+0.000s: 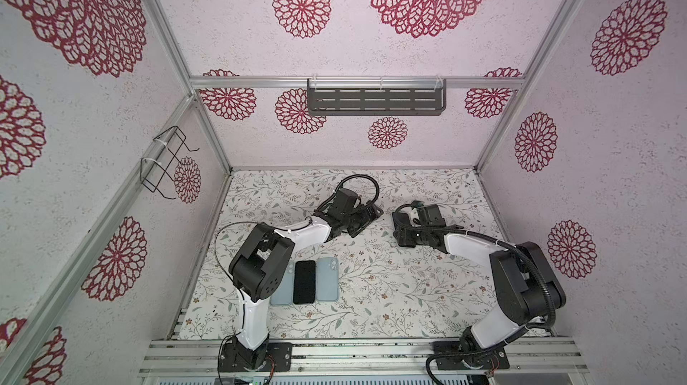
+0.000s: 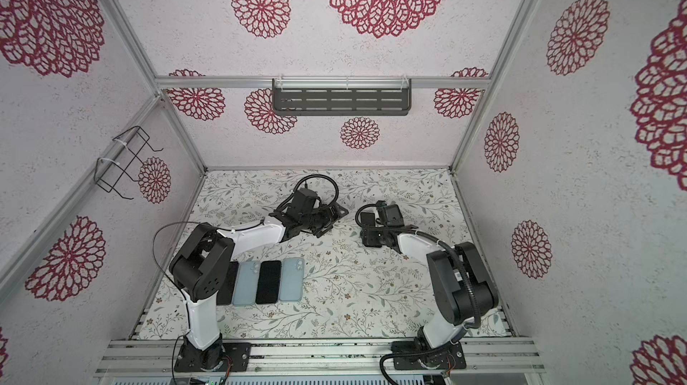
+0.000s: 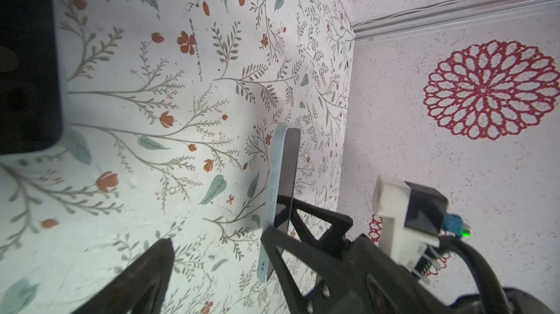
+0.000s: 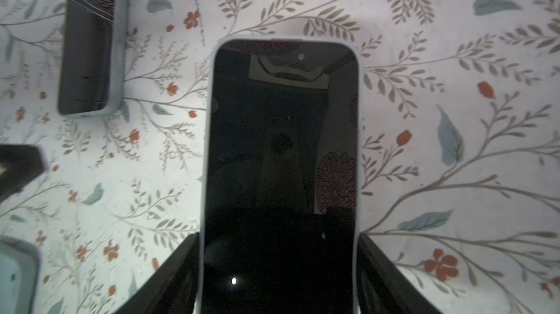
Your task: Take the phone out of the phone case
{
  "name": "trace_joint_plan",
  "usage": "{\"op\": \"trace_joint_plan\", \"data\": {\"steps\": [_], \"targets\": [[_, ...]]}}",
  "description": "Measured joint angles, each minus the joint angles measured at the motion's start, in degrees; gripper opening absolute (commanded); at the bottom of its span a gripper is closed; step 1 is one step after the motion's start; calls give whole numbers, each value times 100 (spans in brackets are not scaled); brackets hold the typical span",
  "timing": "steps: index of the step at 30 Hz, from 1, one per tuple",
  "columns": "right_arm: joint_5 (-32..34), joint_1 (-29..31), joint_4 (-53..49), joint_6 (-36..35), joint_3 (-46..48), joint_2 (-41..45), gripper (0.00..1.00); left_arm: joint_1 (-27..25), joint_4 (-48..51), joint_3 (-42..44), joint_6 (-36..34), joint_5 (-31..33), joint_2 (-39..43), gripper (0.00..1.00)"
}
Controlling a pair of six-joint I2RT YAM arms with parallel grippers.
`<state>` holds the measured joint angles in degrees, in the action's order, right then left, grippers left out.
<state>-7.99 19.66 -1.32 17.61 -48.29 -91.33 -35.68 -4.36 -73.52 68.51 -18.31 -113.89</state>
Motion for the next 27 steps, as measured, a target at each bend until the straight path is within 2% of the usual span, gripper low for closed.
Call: {"op": "trace_joint_plan", "data": {"steps": [7,10,13,18,27], "targets": [[-728,66,391,-2,498,542,35,-72,-334,-7,402,-157,-448,92],[-922,162,444,-4,647,734,34,-125,-479,-7,529,-212,-525,87],[-1051,284,420,-13,691,857,33,-181,-708,-7,656,-262,-575,76],[-1176,424,404,-48,739,973,31,-267,-929,-7,791,-323,-660,50],[-1187,442,304,-111,798,1001,29,-308,-1311,173,916,-352,-678,19]]}}
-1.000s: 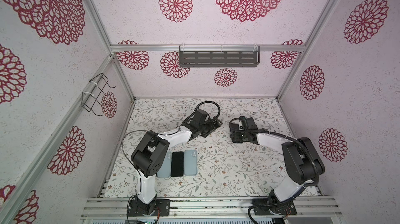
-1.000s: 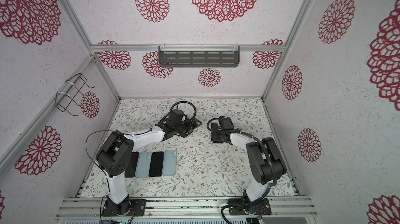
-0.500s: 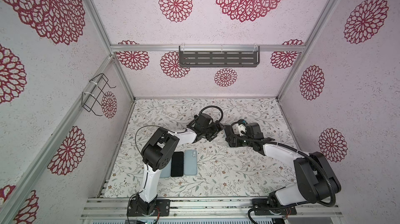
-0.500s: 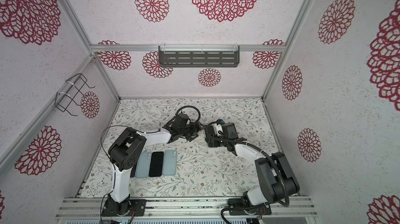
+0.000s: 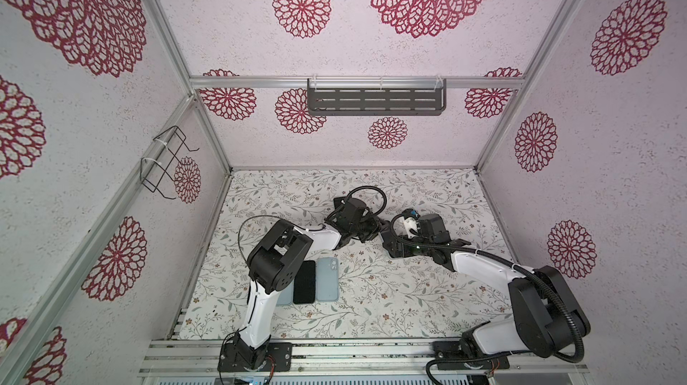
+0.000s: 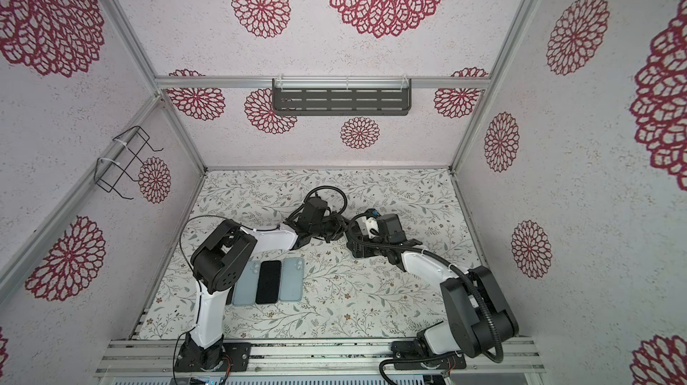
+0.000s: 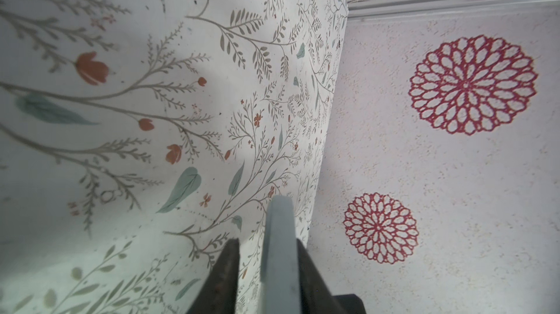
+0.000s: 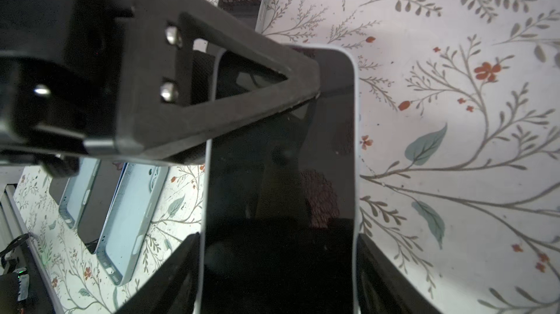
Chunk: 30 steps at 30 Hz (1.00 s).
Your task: Take the phone out of the phone case
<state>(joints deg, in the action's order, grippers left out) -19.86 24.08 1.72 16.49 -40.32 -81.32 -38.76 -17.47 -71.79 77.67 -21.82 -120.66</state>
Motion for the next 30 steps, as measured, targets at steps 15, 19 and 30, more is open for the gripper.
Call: {"op": "trace_joint_plan", "data": {"steps": [15,19,30], "targets": [[-282,98,1576,1115,1198,1373,82,-46,-46,855,-232,472,1331,0],[92,74,2979,2549,2334,2476,83,46,-437,1309,-267,953,2194,0],[1158,1023,5941,4498,3115,2846,77,-175,-2367,2205,39,2653,3027,0]]}}
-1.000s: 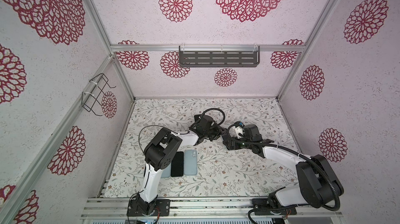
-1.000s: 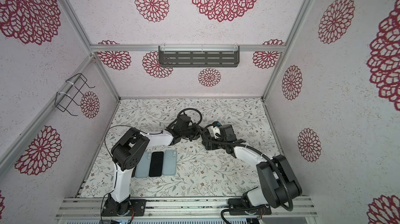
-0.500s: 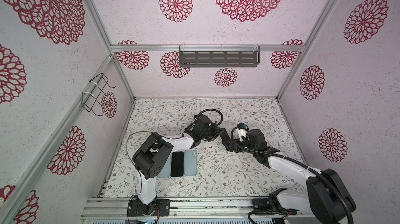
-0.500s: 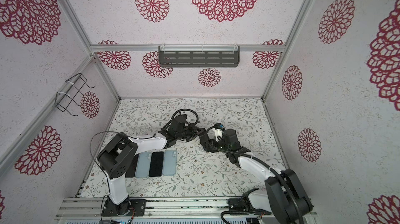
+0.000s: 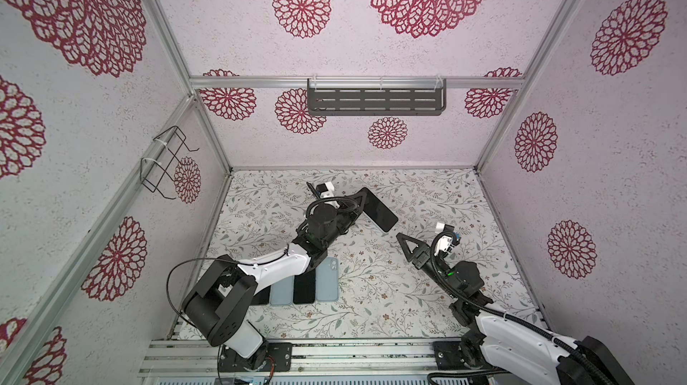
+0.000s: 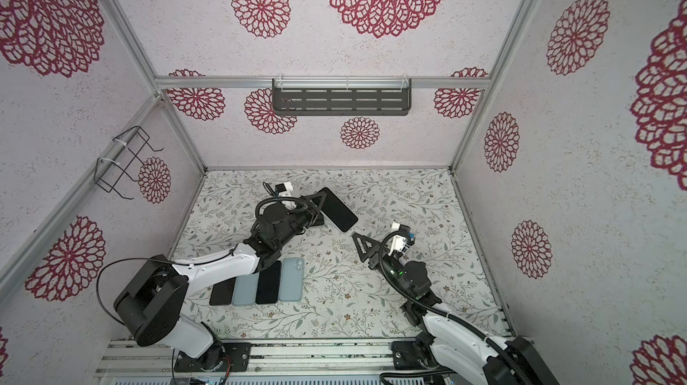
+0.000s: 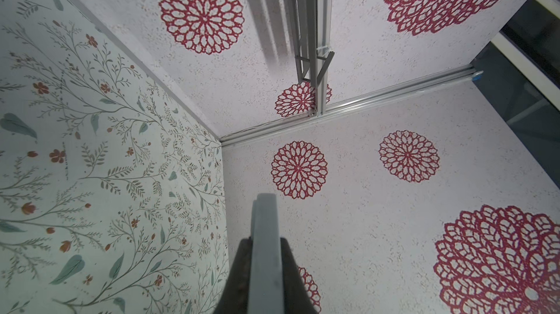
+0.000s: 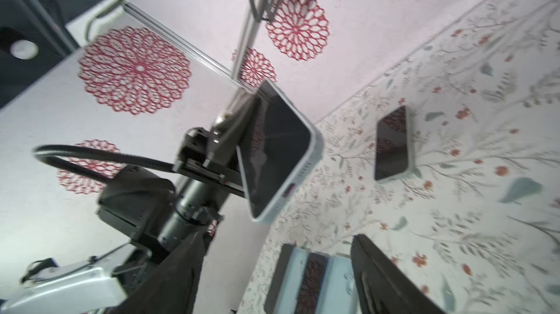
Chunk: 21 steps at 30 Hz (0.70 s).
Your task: Take the phone out of the phone case
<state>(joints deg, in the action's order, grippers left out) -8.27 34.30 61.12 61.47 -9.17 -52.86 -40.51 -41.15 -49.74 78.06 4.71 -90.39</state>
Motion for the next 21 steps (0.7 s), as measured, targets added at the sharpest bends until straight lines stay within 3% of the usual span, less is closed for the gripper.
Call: {"op": "trace_joint_plan", "data": {"steps": [12,21], "targets": [[358,271,2267,826,37,-1637,59,-289,-706,9,354,490,-52,0],[361,463,2754,968,-66,-1996,44,-350,-772,9,415,505,-153,0]]}}
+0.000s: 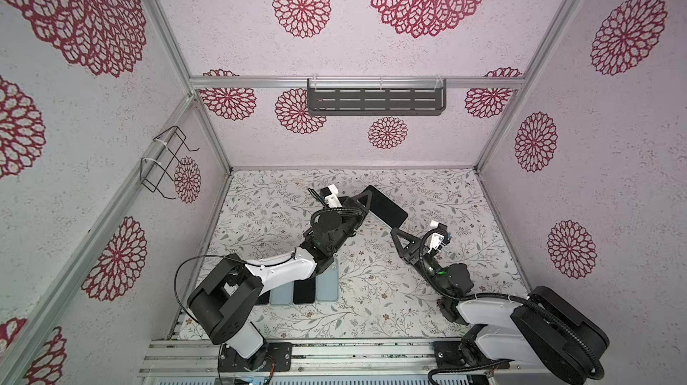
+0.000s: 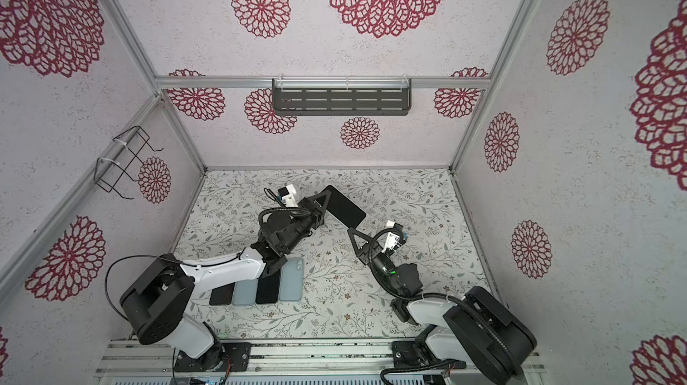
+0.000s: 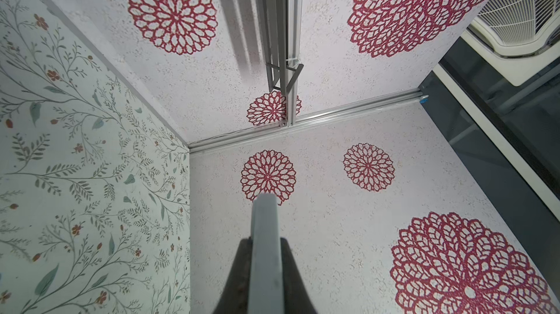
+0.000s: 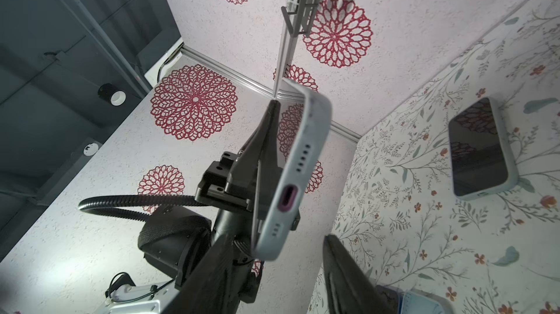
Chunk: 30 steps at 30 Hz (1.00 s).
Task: Take the phone out of the phone case
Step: 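Hold the cased phone raised upright between both grippers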
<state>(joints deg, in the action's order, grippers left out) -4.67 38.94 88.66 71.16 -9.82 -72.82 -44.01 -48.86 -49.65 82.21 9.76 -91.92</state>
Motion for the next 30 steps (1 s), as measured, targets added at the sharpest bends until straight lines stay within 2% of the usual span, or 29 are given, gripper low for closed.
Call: {"op": "trace_joint_plan", "data": {"steps": [5,7,14,17,22,27,30], "targets": [[13,26,70,39,-11,-59,27,0,-22,0,50,2,-4,0],[15,28,74,46,-11,-72,24,0,-24,0,63,2,-7,0],[26,39,107,37,-13,-72,22,0,-105,0,101,0,-74,0],[46,39,107,31,-13,-70,28,0,-146,0,103,-2,-74,0],[122,39,111,24,-13,-61,34,0,-151,0,122,-2,-74,0],[175,39,111,28,-68,-57,31,-13,-153,0,125,-4,-74,0],[208,39,116,31,-98,-55,26,-17,-157,0,127,-4,-74,0]]}}
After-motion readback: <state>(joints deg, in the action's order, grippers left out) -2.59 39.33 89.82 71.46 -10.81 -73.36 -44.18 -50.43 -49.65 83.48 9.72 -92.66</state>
